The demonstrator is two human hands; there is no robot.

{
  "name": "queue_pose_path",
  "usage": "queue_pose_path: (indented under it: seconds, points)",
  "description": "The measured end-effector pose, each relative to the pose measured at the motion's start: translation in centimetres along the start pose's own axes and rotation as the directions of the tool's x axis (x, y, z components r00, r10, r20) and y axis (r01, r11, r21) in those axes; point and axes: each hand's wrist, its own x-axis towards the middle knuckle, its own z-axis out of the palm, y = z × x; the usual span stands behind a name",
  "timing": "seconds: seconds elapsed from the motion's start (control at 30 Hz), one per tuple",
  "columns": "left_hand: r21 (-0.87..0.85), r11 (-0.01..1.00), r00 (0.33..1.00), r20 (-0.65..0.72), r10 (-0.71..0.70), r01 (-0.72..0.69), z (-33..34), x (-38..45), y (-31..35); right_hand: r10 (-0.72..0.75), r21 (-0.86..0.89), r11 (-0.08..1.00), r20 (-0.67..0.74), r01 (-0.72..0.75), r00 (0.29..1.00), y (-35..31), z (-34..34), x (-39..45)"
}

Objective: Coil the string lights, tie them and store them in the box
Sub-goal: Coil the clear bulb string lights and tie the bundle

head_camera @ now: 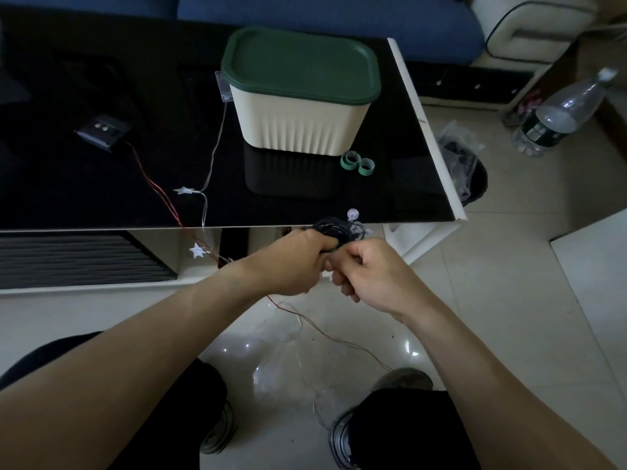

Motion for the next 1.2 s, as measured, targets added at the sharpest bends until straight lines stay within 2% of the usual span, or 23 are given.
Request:
queue_pose_path:
  seconds: [0.17,0.33,0.5,0.57,0.7,0.83,1.0,1.2]
  points:
    - [-0.087,0.996,0.995,0.095,0.007,0.001,-0.5,0.0,-0.2,0.046,0.170,0.985,-0.049,-0.037,0.998,-0.6,0.5,0.3]
    - [-0.157,0.987,0.999,0.008,0.034,-0.032,-0.6,-0.2,-0.1,0.032,0.172,0.985,-0.085,-0.017,0.996,-0.9,0.0,0.5]
    - [-0.014,0.996,0.995,0.033,0.092,-0.092,-0.3,-0.3,-0.1,0.074,0.196,0.979,-0.052,-0.063,0.996,-0.7,0.1,0.3]
    - [-0.023,0.997,0.996,0.058,0.069,-0.067,-0.4,-0.3,0.1,0.115,0.270,0.958,-0.049,-0.097,0.992,-0.6,0.2,0.3]
    - [-0.189,0.982,0.985,0.171,0.003,0.030,-0.9,-0.5,0.1,0.203,0.444,0.882,-0.050,-0.160,0.978,-0.7,0.6,0.7]
    - [-0.127,0.992,0.984,0.177,0.007,0.016,-0.7,-0.9,-0.2,0.249,0.430,0.875,-0.007,-0.221,0.969,-0.7,1.1,1.0]
    - [-0.195,0.978,0.990,0.135,-0.045,0.072,-0.8,-0.8,-0.3,0.201,0.410,0.895,-0.023,-0.174,0.979,-1.0,0.3,1.2]
    - [-0.311,0.938,0.988,0.074,-0.138,0.154,-1.1,-0.3,0.1,0.082,0.571,0.806,0.150,-0.154,0.985,-1.2,-2.1,1.3]
